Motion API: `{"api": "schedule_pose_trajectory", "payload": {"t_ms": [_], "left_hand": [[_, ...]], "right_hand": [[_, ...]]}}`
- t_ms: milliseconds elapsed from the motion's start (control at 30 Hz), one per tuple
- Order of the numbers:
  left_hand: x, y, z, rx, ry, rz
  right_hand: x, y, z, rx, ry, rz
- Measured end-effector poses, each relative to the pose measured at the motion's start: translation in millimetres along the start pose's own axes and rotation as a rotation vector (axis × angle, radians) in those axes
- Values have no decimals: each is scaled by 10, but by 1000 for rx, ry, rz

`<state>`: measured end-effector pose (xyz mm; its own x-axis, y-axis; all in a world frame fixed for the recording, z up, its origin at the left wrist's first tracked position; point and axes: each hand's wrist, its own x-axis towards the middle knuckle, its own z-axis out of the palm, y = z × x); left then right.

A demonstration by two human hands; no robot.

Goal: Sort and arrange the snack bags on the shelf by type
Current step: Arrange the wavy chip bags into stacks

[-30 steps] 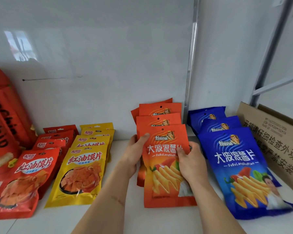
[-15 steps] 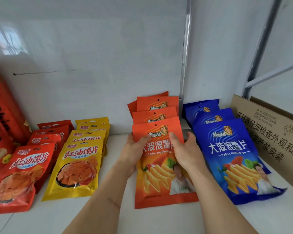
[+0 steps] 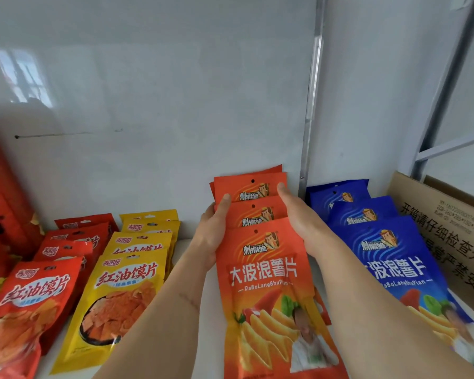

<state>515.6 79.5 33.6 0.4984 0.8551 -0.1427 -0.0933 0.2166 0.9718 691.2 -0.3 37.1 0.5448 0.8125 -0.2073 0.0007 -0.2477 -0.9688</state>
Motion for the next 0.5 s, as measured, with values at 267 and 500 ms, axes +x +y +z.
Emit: {"api": "schedule_pose_trajectory", "payload": {"t_ms": [267, 500], "left_hand": [[-66, -7, -79, -28, 26, 37], [-734, -392, -8, 162, 194, 14]], "right_hand": [[-453, -78, 13, -75, 96, -92], [-1249, 403, 201, -427, 266, -169]]}}
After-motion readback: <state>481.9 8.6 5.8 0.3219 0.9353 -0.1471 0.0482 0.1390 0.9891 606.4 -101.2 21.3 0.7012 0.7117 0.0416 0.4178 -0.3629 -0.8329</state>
